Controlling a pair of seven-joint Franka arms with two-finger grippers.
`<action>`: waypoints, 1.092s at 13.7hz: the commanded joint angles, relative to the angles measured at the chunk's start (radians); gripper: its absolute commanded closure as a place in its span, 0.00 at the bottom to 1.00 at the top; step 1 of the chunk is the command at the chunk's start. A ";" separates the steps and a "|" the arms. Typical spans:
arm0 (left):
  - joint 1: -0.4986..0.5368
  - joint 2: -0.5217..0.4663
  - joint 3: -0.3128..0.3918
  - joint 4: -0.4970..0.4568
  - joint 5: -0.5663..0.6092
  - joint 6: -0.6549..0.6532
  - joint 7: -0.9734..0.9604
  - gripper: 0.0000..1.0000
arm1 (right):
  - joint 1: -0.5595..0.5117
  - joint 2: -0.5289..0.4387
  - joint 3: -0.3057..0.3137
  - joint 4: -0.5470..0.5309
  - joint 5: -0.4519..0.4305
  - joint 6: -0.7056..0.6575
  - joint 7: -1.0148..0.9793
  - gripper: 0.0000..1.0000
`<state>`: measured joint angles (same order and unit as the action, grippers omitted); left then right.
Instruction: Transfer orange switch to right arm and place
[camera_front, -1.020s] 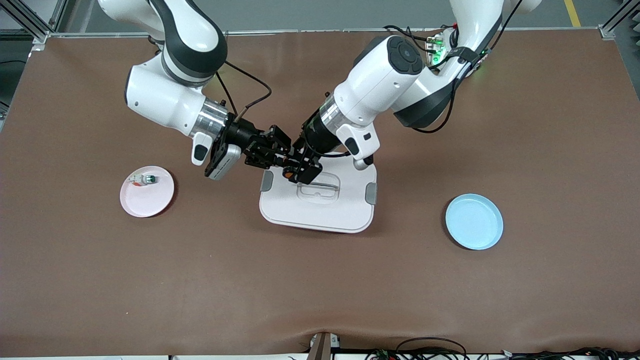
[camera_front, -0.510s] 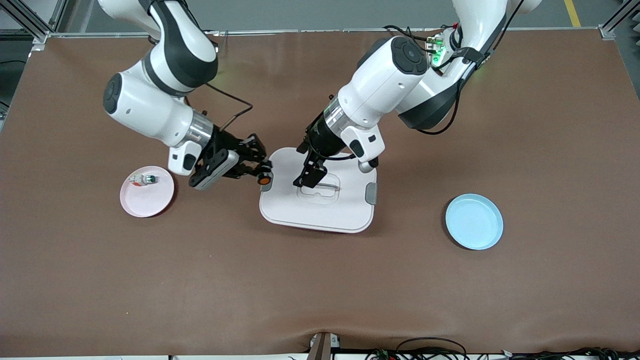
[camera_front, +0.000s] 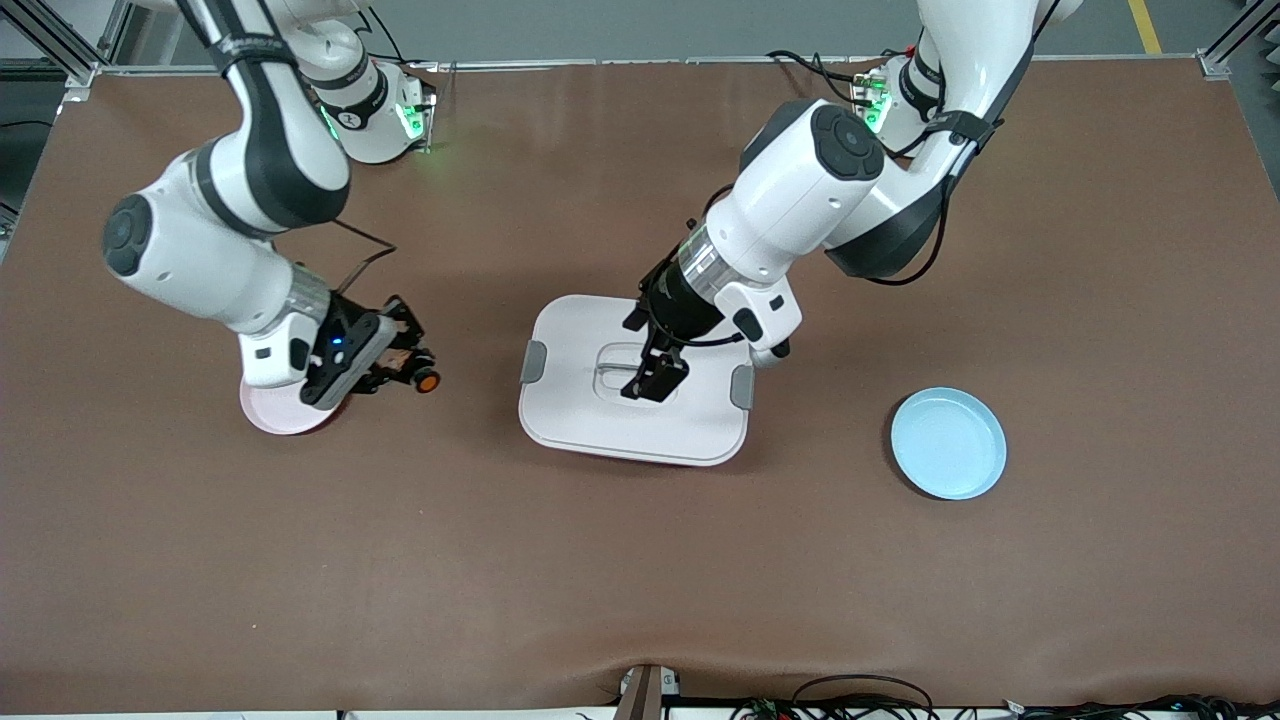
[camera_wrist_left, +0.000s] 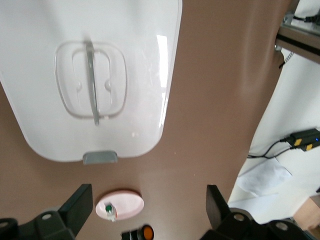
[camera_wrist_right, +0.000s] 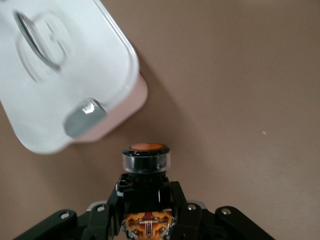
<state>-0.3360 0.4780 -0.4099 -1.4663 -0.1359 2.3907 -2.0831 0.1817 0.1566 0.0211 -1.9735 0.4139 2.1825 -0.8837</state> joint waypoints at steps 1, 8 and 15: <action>0.031 -0.013 -0.003 -0.064 0.025 -0.002 0.002 0.00 | -0.079 -0.006 0.017 -0.037 -0.131 -0.001 -0.142 1.00; 0.124 -0.087 -0.003 -0.224 0.062 0.005 0.196 0.00 | -0.215 0.007 0.017 -0.180 -0.405 0.171 -0.427 1.00; 0.199 -0.170 0.000 -0.344 0.064 0.007 0.587 0.00 | -0.329 0.115 0.019 -0.231 -0.403 0.301 -0.704 1.00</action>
<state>-0.1465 0.3624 -0.4079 -1.7486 -0.0882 2.3913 -1.5818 -0.1280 0.2594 0.0195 -2.2074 0.0308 2.4784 -1.5338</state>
